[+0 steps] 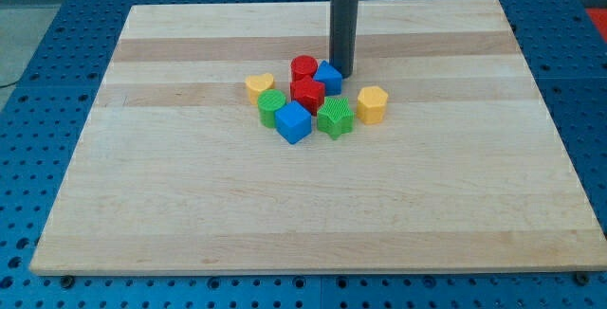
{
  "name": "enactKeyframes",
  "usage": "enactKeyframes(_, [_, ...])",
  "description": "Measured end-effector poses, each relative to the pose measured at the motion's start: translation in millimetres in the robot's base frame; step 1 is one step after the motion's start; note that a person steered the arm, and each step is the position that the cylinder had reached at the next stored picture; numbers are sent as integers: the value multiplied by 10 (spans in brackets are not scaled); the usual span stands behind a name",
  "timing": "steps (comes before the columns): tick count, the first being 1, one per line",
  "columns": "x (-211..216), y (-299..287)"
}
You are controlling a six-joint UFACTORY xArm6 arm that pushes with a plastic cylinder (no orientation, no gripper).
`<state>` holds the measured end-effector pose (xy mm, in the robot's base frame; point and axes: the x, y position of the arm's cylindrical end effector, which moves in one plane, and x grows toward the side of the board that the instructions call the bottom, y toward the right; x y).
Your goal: Point at yellow hexagon
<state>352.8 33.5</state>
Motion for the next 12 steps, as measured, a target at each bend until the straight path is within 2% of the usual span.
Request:
enactKeyframes(3, [32, -66])
enactKeyframes(4, [-44, 251])
enactKeyframes(5, [-47, 1059])
enactKeyframes(6, [145, 1900])
enactKeyframes(7, [644, 2200])
enactKeyframes(8, [851, 2155])
enactKeyframes(12, [878, 1329])
